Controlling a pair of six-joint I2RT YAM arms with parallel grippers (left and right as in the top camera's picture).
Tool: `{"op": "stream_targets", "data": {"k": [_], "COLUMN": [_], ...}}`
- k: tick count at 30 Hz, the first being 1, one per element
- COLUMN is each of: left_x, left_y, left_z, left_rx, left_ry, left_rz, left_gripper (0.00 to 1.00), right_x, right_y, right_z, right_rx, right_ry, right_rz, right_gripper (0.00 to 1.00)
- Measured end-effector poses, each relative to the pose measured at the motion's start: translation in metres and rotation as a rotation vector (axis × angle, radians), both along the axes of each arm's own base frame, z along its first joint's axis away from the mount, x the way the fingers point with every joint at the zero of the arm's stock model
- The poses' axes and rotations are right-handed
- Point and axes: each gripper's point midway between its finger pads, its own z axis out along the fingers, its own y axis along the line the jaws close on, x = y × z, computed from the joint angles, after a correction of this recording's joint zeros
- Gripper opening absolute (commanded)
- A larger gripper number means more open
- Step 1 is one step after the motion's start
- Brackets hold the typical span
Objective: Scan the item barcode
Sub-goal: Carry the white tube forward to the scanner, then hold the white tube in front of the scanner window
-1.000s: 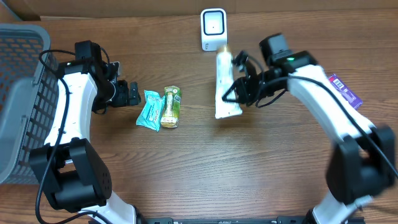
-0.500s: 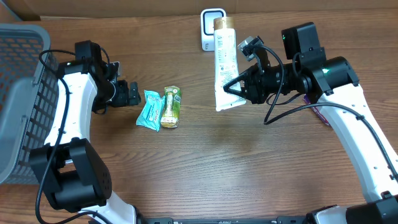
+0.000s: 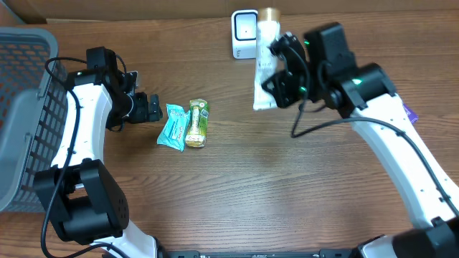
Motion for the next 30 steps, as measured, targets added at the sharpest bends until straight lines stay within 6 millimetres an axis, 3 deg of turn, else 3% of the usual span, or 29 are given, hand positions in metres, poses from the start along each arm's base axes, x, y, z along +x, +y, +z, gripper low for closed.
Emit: {"op": "stream_targets", "data": {"k": [1, 3, 6, 9, 11, 14, 17, 25, 30], "left_x": [0.000, 0.000, 0.000, 0.000, 0.000, 0.000, 0.000, 0.000, 0.000], "left_y": [0.000, 0.000, 0.000, 0.000, 0.000, 0.000, 0.000, 0.000, 0.000], "left_z": [0.000, 0.000, 0.000, 0.000, 0.000, 0.000, 0.000, 0.000, 0.000], "left_rx": [0.000, 0.000, 0.000, 0.000, 0.000, 0.000, 0.000, 0.000, 0.000], "left_ry": [0.000, 0.000, 0.000, 0.000, 0.000, 0.000, 0.000, 0.000, 0.000], "left_rz": [0.000, 0.000, 0.000, 0.000, 0.000, 0.000, 0.000, 0.000, 0.000], "left_gripper": [0.99, 1.00, 0.99, 0.99, 1.00, 1.00, 1.00, 0.99, 0.99], "right_x": [0.018, 0.035, 0.087, 0.133, 0.161, 0.184, 0.201, 0.225, 0.234], "right_y": [-0.004, 0.000, -0.004, -0.013, -0.022, -0.028, -0.033, -0.045, -0.055], "right_z": [0.009, 0.004, 0.002, -0.010, -0.029, -0.044, -0.061, -0.084, -0.131], "right_rx": [-0.064, -0.126, -0.266, -0.407, -0.555, -0.686, -0.815, -0.934, -1.105], "right_ry": [-0.071, -0.107, -0.276, -0.426, -0.511, -0.590, -0.642, -0.693, -0.658], "right_rz": [-0.058, -0.094, -0.221, -0.319, -0.338, -0.338, -0.318, -0.278, -0.123], "right_gripper": [0.04, 0.04, 0.04, 0.04, 0.04, 0.04, 0.04, 0.04, 0.04]}}
